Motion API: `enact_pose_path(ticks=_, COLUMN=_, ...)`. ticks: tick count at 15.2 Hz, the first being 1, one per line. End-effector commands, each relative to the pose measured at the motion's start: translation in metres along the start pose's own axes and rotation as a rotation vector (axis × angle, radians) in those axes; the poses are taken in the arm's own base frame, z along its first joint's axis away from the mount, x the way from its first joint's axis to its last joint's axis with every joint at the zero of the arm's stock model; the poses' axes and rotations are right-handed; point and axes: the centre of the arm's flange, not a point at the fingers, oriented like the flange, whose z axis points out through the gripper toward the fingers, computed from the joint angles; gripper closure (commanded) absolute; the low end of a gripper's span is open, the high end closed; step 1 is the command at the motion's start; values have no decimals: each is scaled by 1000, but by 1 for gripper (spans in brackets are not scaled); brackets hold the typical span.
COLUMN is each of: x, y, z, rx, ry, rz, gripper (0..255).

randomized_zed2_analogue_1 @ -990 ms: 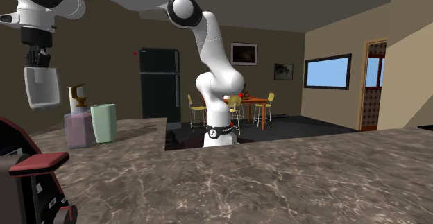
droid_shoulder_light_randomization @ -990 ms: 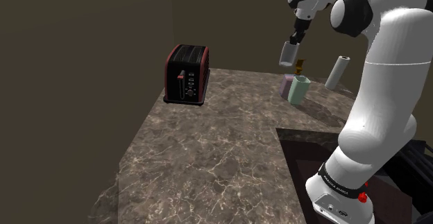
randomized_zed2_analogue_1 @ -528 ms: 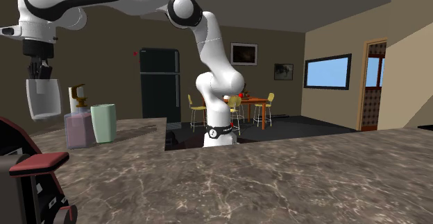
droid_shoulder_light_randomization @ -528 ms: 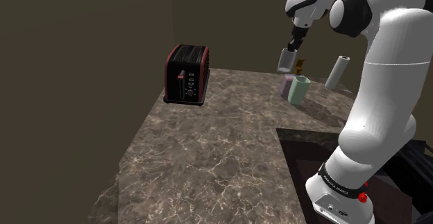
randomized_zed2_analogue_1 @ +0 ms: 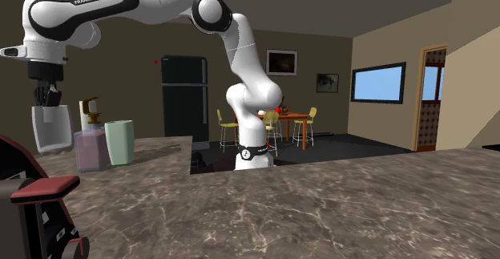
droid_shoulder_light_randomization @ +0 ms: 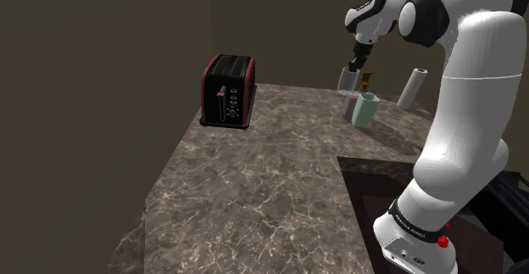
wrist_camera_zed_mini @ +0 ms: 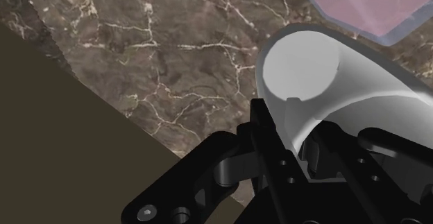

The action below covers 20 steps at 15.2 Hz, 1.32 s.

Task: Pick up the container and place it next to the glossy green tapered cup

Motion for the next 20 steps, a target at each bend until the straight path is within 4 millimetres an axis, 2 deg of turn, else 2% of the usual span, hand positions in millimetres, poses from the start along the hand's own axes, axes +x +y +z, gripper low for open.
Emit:
enact_pose_path(ticks=1, x=-1, y=0, z=10, rx=-1, ry=1, rz=0, gripper=255)
enact_pose_path(ticks=9, x=-3, y=-2, z=55, rx=-1, ry=1, rz=0, gripper=255)
enact_pose_path(ticks=17, x=-3, y=-2, z=55, rx=-1, ry=1, rz=0, gripper=255)
enact_pose_path(ticks=18, x=-3, y=-2, z=55, rx=-1, ry=1, rz=0, gripper=0)
enact_pose_path(ticks=20, x=-3, y=-2, z=55, rx=-1, ry=1, rz=0, gripper=0)
